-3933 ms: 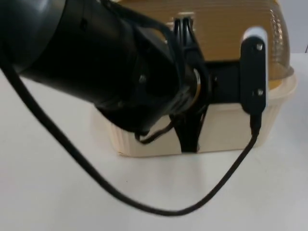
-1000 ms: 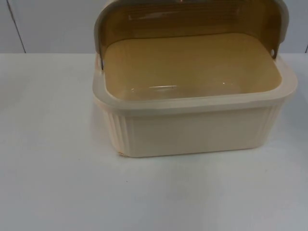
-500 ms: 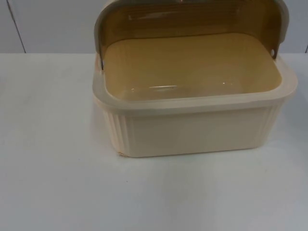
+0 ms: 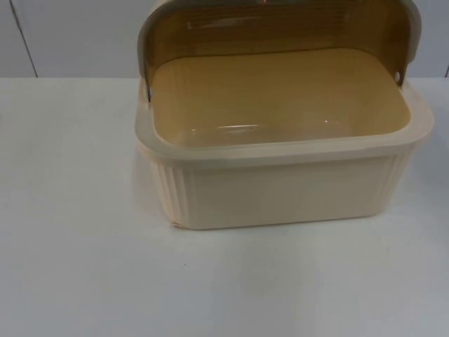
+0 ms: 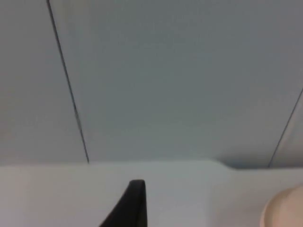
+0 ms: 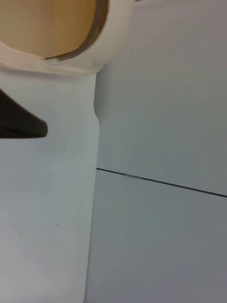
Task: Open the box lid with the left hand, place the block into the box with the right hand, then close the box lid with the left hand.
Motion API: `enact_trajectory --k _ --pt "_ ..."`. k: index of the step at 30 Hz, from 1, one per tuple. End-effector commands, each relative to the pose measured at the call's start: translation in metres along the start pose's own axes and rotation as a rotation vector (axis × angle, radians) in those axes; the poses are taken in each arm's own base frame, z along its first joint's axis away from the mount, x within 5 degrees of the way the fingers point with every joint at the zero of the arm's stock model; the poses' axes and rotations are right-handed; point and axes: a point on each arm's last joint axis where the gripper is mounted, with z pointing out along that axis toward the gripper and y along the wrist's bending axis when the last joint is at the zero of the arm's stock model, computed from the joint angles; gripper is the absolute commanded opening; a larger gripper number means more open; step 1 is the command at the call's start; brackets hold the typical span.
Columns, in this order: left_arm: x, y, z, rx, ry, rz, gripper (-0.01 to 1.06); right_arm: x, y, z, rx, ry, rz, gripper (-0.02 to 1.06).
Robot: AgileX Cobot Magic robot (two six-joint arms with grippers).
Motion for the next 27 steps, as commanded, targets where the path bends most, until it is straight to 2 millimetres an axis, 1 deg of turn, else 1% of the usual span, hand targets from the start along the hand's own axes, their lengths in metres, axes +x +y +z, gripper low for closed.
enact_trajectory --k 1,3,5,6,7,9,10,12,13,15,16,17,18,21,24,25,26,27 --pt "-0.010 -0.001 -0.010 0.011 -0.082 0.006 1.04 -0.003 -0.001 -0.002 0.001 -0.011 0.002 1.05" --pt "-0.016 0.000 -0.021 0.008 -0.111 0.022 1.04 -0.002 -0.001 -0.002 0.003 0.000 0.002 1.05" --pt "-0.013 0.002 -0.031 -0.014 -0.050 0.025 1.04 0.000 -0.001 -0.002 0.005 0.021 0.002 1.05" --pt "-0.013 0.002 -0.031 -0.014 -0.050 0.025 1.04 0.000 -0.001 -0.002 0.005 0.021 0.002 1.05" --pt "-0.006 0.004 -0.036 -0.036 0.031 0.025 1.04 0.002 -0.001 -0.002 0.003 0.034 0.006 1.05" --pt "-0.001 0.006 -0.039 -0.048 0.090 0.060 1.04 0.002 0.000 -0.002 -0.005 0.040 0.017 1.05" --pt "0.000 0.005 -0.042 -0.042 0.110 0.080 1.04 0.002 0.001 -0.002 -0.010 0.042 0.024 1.05" --pt "-0.001 -0.001 -0.048 0.029 0.100 0.064 1.04 0.002 0.002 -0.001 -0.022 0.047 0.042 1.05" --pt "-0.001 -0.001 -0.048 0.029 0.100 0.064 1.04 0.002 0.002 -0.001 -0.022 0.047 0.042 1.05" --pt "-0.003 -0.008 -0.052 0.104 0.082 0.070 1.04 0.004 0.002 0.001 -0.025 0.067 0.046 1.05" --pt "-0.004 -0.008 -0.052 0.108 0.069 0.041 1.04 0.004 0.002 0.001 -0.025 0.067 0.050 1.05" --pt "-0.004 -0.007 -0.052 0.099 0.065 0.011 1.04 0.004 0.003 0.003 -0.025 0.073 0.056 1.05" --pt "-0.004 -0.002 -0.051 0.062 0.068 -0.002 1.04 0.004 0.003 0.003 -0.025 0.074 0.056 1.05" --pt "-0.004 0.003 -0.051 0.030 0.073 -0.019 1.04 0.005 0.003 0.007 -0.026 0.085 0.059 1.05" --pt "-0.005 0.014 -0.051 -0.030 0.063 -0.055 1.04 0.006 0.006 0.020 -0.029 0.115 0.059 1.05" --pt "-0.005 0.016 -0.051 -0.038 0.062 -0.055 1.04 0.005 0.007 0.026 -0.032 0.111 0.061 1.05" --pt "-0.005 0.016 -0.051 -0.038 0.062 -0.055 1.04 0.005 0.007 0.026 -0.032 0.111 0.061 1.05" --pt "-0.005 0.017 -0.051 -0.043 0.062 -0.050 1.04 0.004 0.008 0.034 -0.036 0.107 0.074 1.05"
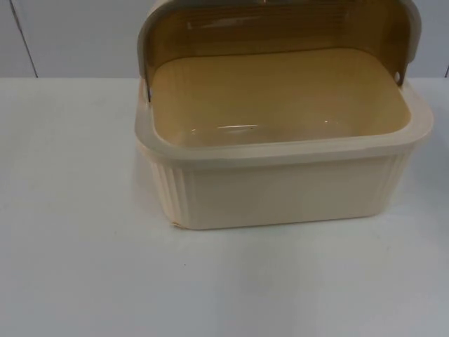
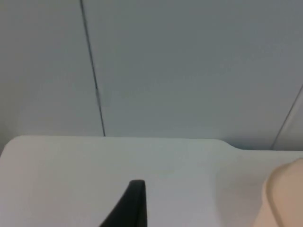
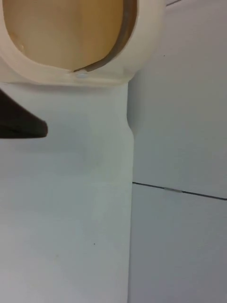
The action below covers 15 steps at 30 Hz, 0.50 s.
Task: Open the box lid with the left hand, place the block into the box with the right hand, then close the box lid with the left hand.
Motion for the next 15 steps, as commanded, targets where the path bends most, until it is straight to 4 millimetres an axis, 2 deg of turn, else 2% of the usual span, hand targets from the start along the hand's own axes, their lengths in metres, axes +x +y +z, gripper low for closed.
enact_trajectory --k 1,5,6,10,11,15 --pt "-0.001 0.002 -0.002 -0.015 -0.016 -0.002 1.04 -0.007 0.003 0.014 -0.014 -0.028 0.022 1.05" --pt "-0.001 0.003 -0.002 -0.023 -0.014 0.012 1.04 -0.008 0.009 0.052 -0.030 0.003 0.026 1.05" --pt "-0.001 0.003 -0.002 -0.023 -0.014 0.012 1.04 -0.008 0.009 0.052 -0.030 0.003 0.026 1.05" --pt "-0.001 0.003 -0.002 -0.023 -0.014 0.012 1.04 0.005 0.016 0.095 -0.035 0.120 0.034 1.05" --pt "-0.001 0.003 -0.002 -0.023 -0.014 0.012 1.04 0.005 0.016 0.095 -0.035 0.120 0.034 1.05" --pt "-0.001 0.004 -0.002 -0.028 -0.018 0.023 1.04 0.023 0.020 0.136 -0.033 0.237 0.024 1.05"
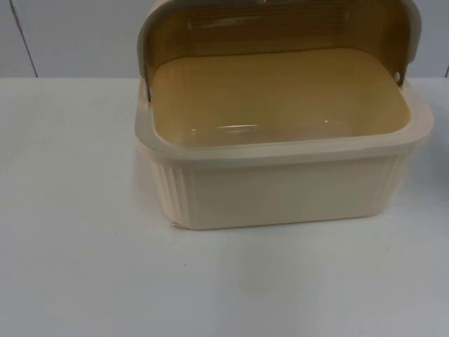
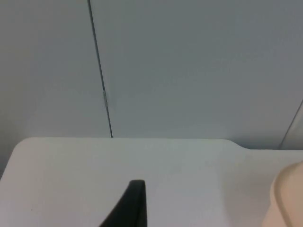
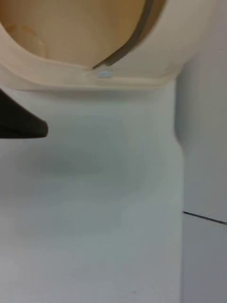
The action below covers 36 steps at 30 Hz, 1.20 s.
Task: Open the box lid with the left hand, place the block into the box with the right hand, then close the box lid with the left hand.
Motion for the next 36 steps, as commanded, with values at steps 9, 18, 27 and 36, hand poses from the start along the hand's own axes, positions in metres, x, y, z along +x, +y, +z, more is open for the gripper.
enact_trajectory --k 9,18,27,36 --pt "-0.001 0.001 -0.002 -0.020 -0.018 0.042 1.04 0.026 -0.029 0.067 0.034 0.218 0.166 1.05" --pt "-0.002 0.001 -0.002 -0.027 -0.026 0.058 1.04 0.076 -0.024 0.111 0.020 0.439 0.202 1.05" --pt "-0.002 0.002 -0.002 -0.028 -0.025 0.060 1.04 0.100 -0.031 0.119 0.110 0.545 0.216 1.05" --pt "-0.002 0.002 -0.002 -0.028 -0.025 0.060 1.04 0.132 -0.032 0.122 0.127 0.533 0.258 1.05"
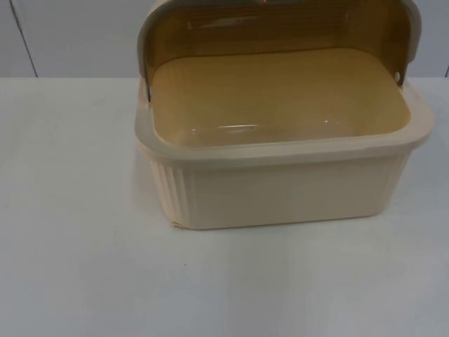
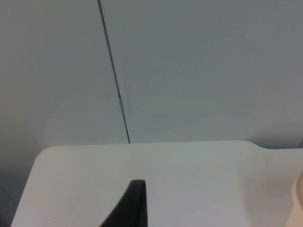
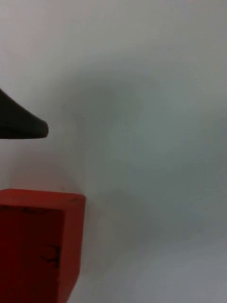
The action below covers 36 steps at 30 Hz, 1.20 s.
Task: Open the box lid with the left hand, place the block into the box with the right hand, then close the box lid with the left hand.
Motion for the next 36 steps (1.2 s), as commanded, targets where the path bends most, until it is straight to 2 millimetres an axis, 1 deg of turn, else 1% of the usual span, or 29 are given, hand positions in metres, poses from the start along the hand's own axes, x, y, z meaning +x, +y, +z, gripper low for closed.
enact_trajectory --k 1,5,6,8,10,13,15,17,18,20,23,27,30,32,33,35,36 --pt "-0.001 -0.001 -0.002 0.005 -0.014 -0.001 1.04 0.003 -0.006 0.003 0.000 -0.029 0.033 1.05" --pt "-0.001 -0.001 -0.002 0.005 -0.014 -0.001 1.04 0.008 -0.022 0.008 0.003 -0.052 0.126 1.05" --pt "-0.001 -0.001 -0.002 0.005 -0.014 -0.001 1.04 0.008 -0.022 0.008 0.003 -0.052 0.126 1.05" --pt "-0.001 -0.001 -0.002 0.005 -0.014 -0.001 1.04 0.009 -0.030 0.010 0.007 -0.062 0.169 1.05" --pt "-0.001 -0.001 -0.002 0.005 -0.014 -0.001 1.04 0.009 -0.032 0.011 0.003 -0.075 0.208 1.05" --pt "-0.001 -0.001 -0.002 0.005 -0.014 -0.001 1.04 0.007 -0.031 0.010 -0.007 -0.092 0.210 1.05" --pt "-0.001 -0.001 -0.002 0.006 -0.014 -0.001 1.04 0.007 -0.022 0.010 -0.023 -0.100 0.184 1.05" --pt "-0.001 -0.001 -0.002 0.006 -0.014 -0.001 1.04 0.009 -0.014 0.015 -0.030 -0.085 0.159 1.05" --pt "-0.001 -0.001 -0.002 0.006 -0.014 -0.001 1.04 0.009 -0.014 0.015 -0.030 -0.085 0.159 1.05" --pt "-0.001 -0.001 -0.002 0.006 -0.014 -0.001 1.04 0.014 -0.008 0.023 -0.026 -0.039 0.136 1.05" --pt "-0.001 -0.001 -0.002 0.005 -0.014 0.000 1.04 0.017 -0.008 0.031 -0.020 -0.009 0.132 1.05" --pt "-0.001 -0.001 -0.002 0.005 -0.014 0.000 1.04 0.017 -0.008 0.031 -0.020 -0.008 0.134 1.05" --pt "-0.001 -0.001 -0.002 0.005 -0.014 0.000 1.04 0.017 -0.008 0.031 -0.019 -0.006 0.132 1.03" --pt "-0.001 -0.001 -0.002 0.005 -0.017 0.000 1.04 0.018 -0.009 0.031 -0.015 0.002 0.132 0.91" --pt "-0.001 -0.001 -0.002 0.005 -0.019 0.000 1.04 0.018 -0.009 0.031 -0.013 0.007 0.132 0.79" --pt "-0.001 -0.001 -0.002 0.006 -0.021 0.000 1.04 0.019 -0.009 0.031 -0.009 0.017 0.134 0.51" --pt "-0.001 -0.001 -0.002 0.006 -0.021 0.000 1.04 0.019 -0.009 0.031 -0.009 0.017 0.134 0.51"
